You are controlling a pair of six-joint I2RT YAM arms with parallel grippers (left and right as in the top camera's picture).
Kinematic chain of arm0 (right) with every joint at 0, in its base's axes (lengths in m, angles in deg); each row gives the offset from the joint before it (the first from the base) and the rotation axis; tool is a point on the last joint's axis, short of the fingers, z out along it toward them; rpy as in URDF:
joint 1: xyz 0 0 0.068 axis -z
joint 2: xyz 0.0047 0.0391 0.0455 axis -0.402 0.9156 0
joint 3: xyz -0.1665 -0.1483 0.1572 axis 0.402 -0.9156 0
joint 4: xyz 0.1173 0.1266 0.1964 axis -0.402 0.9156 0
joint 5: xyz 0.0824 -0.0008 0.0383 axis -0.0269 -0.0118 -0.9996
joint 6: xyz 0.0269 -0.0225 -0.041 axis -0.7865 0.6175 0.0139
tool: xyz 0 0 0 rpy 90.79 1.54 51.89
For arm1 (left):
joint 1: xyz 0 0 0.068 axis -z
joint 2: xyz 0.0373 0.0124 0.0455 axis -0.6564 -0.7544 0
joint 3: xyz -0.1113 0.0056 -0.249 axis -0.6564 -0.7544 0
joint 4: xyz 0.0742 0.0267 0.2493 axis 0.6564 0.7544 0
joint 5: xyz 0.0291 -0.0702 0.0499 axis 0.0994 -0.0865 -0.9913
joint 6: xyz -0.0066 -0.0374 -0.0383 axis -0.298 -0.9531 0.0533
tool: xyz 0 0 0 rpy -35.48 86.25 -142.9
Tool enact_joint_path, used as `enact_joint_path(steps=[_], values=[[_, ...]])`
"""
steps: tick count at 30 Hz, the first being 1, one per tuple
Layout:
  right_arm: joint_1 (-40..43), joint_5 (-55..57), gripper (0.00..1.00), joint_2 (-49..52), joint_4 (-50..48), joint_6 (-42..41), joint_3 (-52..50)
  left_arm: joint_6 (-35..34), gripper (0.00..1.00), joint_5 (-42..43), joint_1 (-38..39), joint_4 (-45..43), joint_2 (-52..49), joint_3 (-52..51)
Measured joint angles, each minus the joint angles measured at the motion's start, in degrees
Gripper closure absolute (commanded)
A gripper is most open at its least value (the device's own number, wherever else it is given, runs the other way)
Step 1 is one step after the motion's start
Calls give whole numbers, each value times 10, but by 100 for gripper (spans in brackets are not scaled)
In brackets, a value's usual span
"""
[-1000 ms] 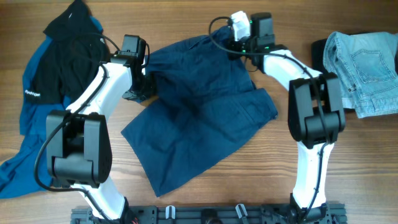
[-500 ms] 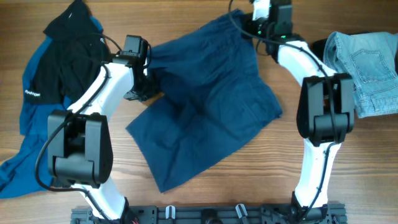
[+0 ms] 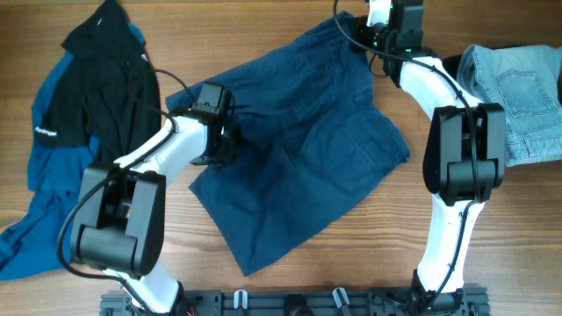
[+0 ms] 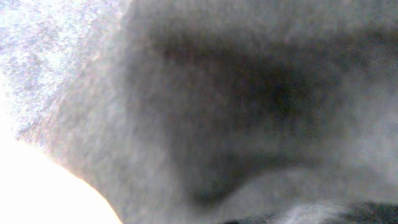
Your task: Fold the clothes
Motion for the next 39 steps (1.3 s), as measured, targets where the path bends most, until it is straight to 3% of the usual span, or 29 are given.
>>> enact_joint_path(steps=[13,14,15,17,18,20,22,23,27,28,34,39], values=[[33,11,94,0,-28,-24,0,-16,96,-92,-2,-7,5,-13],[39,11,88,0,-28,-25,0,-17,95,-94,-2,-8,5,-13],[42,12,74,0,-30,-26,0,-17,95,-94,-2,-9,5,-13],[53,17,10,0,-37,-30,0,-19,94,-104,-3,-12,5,-15],[58,18,0,0,-39,-32,0,-19,94,-108,-5,-14,5,-16],[66,18,0,0,-38,-34,0,-19,94,-115,-6,-18,5,-17],[69,11,0,0,-35,-34,0,-19,87,-120,-7,-21,5,-17],[69,0,1,0,-16,-34,1,-19,78,-122,-8,-15,5,-14],[68,-55,1,-14,89,-35,2,-19,12,-128,-17,60,2,23],[67,-65,1,-20,106,-35,2,-19,5,-128,-19,72,3,39],[59,-109,0,-84,257,-35,4,15,0,-103,-20,91,72,121],[28,-127,0,-94,344,-33,5,88,0,-68,-43,-10,100,138]])
